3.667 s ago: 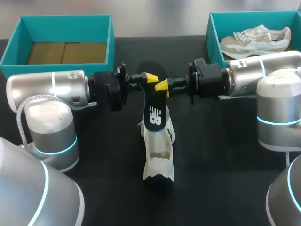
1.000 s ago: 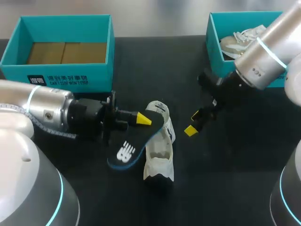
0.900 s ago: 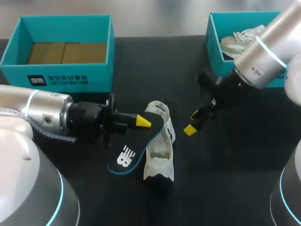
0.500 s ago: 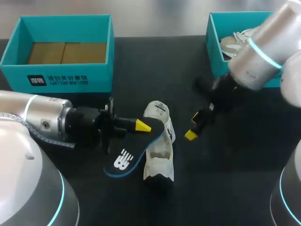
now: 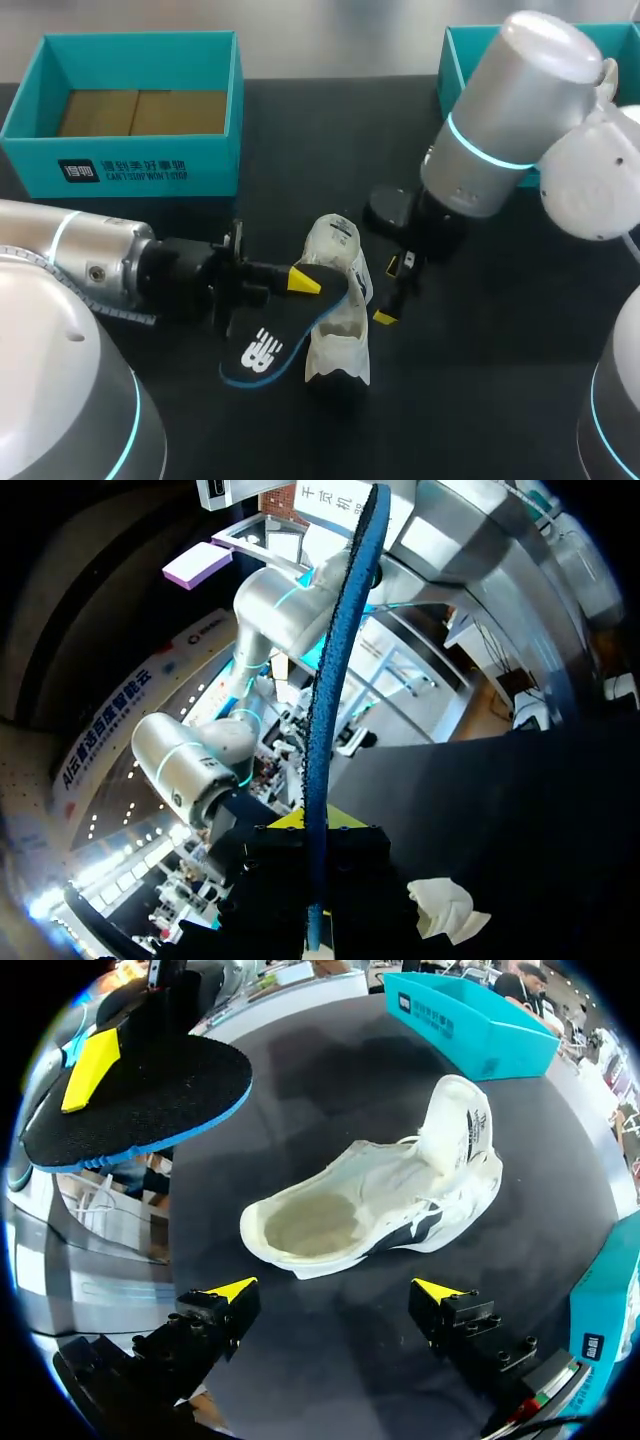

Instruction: Take the shoe out of the shoebox, open the shoe tongue, remove and reinsert the insole, then place the shoe into the shoebox

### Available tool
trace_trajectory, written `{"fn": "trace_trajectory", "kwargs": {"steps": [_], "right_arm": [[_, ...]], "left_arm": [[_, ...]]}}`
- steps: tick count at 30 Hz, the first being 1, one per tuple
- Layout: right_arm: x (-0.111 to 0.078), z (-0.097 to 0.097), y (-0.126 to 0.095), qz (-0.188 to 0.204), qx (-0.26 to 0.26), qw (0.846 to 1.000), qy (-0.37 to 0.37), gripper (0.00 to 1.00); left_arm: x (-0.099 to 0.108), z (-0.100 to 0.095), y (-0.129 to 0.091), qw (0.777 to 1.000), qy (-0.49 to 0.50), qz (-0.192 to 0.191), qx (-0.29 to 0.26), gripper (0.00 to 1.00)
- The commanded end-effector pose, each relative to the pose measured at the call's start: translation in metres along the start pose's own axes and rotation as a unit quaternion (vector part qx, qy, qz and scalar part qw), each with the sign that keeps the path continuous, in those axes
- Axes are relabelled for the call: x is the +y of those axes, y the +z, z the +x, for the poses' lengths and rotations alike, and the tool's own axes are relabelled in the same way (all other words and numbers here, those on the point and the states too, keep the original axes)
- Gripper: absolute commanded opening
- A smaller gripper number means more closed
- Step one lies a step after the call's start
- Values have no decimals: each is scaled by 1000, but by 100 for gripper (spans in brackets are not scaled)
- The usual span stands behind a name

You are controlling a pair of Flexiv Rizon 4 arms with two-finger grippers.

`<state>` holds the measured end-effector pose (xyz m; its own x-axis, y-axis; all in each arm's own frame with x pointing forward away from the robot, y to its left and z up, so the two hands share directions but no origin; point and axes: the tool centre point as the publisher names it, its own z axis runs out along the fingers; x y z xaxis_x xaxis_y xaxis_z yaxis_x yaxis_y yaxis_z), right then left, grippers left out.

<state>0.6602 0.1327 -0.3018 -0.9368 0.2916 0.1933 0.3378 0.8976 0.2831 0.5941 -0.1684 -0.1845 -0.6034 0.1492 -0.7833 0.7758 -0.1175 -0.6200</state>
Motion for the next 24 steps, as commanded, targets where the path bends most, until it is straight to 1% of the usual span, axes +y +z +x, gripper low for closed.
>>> {"fn": "trace_trajectory", "kwargs": {"steps": [1,2,4,5,6,9,12,16,17,18,24], "right_arm": [[4,0,3,-5,-10,1000,-14,100],[4,1,6,2,-20,1000,-21,100],[4,6,13,13,-57,997,-50,100],[4,8,17,18,-67,996,-59,100],[4,10,20,13,-80,994,-75,100],[2,15,26,6,-98,990,-105,100],[2,16,31,1,-110,987,-121,100],[3,14,39,-5,-126,983,-133,100],[2,13,43,8,-124,985,-120,100],[-1,12,45,6,-119,987,-111,100],[-1,12,45,6,-119,987,-111,100]], "left_arm": [[-1,0,0,1000,0,-1,0,0],[-1,0,0,1000,0,-1,0,0],[-4,6,0,1000,-2,6,-6,0],[-5,9,-1,1000,-4,5,-4,0],[-6,11,-1,1000,-7,5,-4,0],[-9,16,-3,1000,-19,12,-11,0],[-12,20,-4,999,-23,16,-15,0],[-13,31,-3,998,-49,29,-19,0],[-13,31,-3,998,-49,29,-19,0],[-13,31,-3,998,-49,29,-19,0],[-13,31,-3,998,-49,29,-19,0]]}}
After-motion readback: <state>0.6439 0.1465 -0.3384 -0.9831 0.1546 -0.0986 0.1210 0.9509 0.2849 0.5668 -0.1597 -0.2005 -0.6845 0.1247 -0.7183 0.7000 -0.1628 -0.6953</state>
